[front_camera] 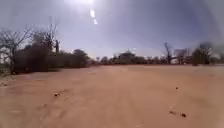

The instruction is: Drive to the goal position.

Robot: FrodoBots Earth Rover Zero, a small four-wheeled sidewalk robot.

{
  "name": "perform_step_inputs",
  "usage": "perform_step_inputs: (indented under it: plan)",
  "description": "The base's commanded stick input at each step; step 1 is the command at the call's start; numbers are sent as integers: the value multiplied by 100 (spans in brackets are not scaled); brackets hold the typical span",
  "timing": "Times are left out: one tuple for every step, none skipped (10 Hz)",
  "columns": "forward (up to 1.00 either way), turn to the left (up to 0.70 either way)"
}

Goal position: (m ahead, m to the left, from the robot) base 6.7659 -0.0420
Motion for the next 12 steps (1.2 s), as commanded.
perform_step_inputs:
  plan:
    - [85,0]
    - [85,0]
    - [85,0]
    - [85,0]
    - [85,0]
    - [85,0]
    - [85,0]
    - [85,-34]
    - [85,-34]
    - [85,-23]
    - [85,-8]
    - [85,0]
